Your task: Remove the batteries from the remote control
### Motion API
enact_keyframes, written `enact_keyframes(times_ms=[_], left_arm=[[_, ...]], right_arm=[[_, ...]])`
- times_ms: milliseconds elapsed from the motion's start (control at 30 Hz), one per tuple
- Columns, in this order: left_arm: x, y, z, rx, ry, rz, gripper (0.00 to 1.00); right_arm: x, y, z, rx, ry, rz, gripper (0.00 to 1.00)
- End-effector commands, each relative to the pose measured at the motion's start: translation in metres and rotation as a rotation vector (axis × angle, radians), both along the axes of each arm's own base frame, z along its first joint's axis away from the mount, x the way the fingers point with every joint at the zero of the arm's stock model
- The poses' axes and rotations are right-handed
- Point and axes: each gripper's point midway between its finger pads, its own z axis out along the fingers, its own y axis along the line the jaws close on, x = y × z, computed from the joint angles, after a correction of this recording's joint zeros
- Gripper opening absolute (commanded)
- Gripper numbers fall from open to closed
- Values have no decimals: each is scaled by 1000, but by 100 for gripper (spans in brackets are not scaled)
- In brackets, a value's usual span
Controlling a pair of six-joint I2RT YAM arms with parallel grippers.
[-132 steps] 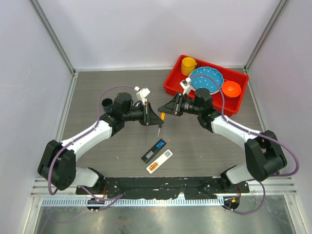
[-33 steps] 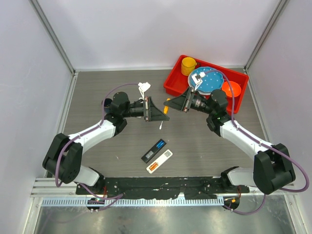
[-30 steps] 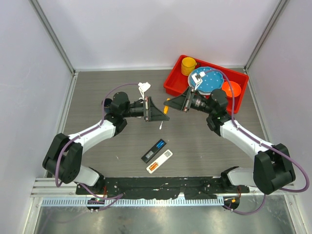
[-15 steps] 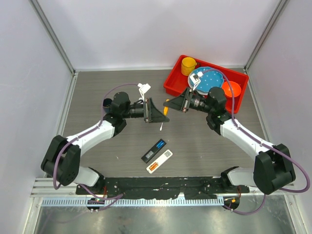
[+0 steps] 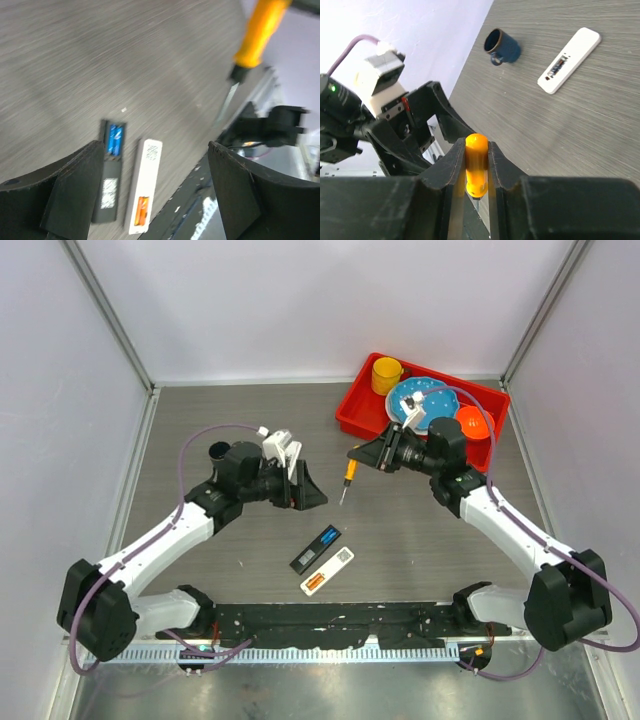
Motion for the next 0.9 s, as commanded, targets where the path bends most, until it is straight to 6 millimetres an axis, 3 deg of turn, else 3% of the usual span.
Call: enact_keyframes(times_ms=[0,100,233,500,700,867], left_arm=[[-8,42,-53,319,40,138,87],[-18,45,-74,426,41,150,88],[-36,35,-101,531,50,86,88],[-47,21,-157,674,61,-1,84],[-54,22,-176,704,66,-19,72],[-62,29,-183,755,35,6,72]], right_arm=[[8,-17,13,-11,-50,-77,1],[8,-21,4,-15,-32,-92,1],[5,-20,-6,-13,-13,-83,1],[5,-20,-19,-15,5,-75,1],[6,-18,-23,-19,10,-66,1],[6,-17,-28,-19,16,-61,1]])
